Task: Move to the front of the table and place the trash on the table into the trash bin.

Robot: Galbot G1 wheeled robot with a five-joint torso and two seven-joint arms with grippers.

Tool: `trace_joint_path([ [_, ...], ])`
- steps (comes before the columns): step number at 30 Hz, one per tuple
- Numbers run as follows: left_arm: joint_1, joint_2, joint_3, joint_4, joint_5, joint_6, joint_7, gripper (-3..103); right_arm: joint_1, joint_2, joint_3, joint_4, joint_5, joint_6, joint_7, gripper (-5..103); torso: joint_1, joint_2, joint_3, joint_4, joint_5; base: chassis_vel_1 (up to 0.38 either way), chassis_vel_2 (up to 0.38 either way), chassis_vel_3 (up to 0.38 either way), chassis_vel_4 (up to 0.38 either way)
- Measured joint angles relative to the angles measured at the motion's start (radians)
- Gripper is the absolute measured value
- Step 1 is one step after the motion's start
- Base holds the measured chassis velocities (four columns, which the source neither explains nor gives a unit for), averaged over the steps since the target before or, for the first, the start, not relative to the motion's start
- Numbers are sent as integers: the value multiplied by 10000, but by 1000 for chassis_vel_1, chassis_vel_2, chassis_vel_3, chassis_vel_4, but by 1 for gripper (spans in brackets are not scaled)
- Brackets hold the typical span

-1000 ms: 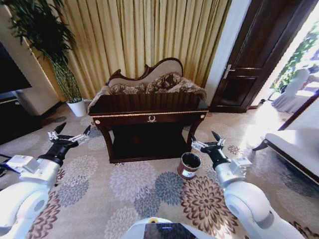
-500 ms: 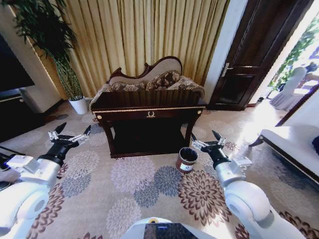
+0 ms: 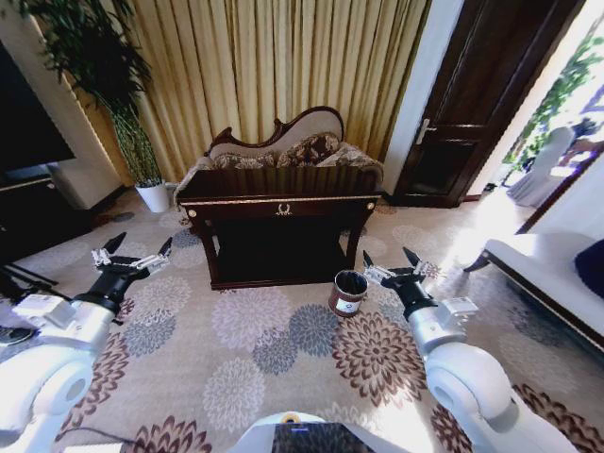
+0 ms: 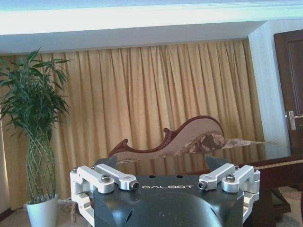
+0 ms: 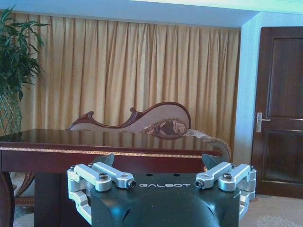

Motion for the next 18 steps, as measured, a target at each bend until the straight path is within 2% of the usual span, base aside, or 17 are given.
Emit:
trace_joint_path([
  [9, 24, -113, -2, 3, 38, -34, 14, 100, -9, 32, -23, 17, -8, 13, 15, 100, -5, 3, -3, 7, 0, 134, -157, -109, 186],
  [14, 49, -138, 3, -9, 62, -60, 14, 100, -29, 79, -50, 20, -53, 56, 15, 100, -3, 2, -2, -3, 0, 114, -148, -138, 105],
  [18, 21, -150, 69, -34, 90, -65, -14, 100, 0, 114, -120, -26, -145, 205, 9, 100, -2, 1, 0, 0, 3, 104, -107, -85, 106],
])
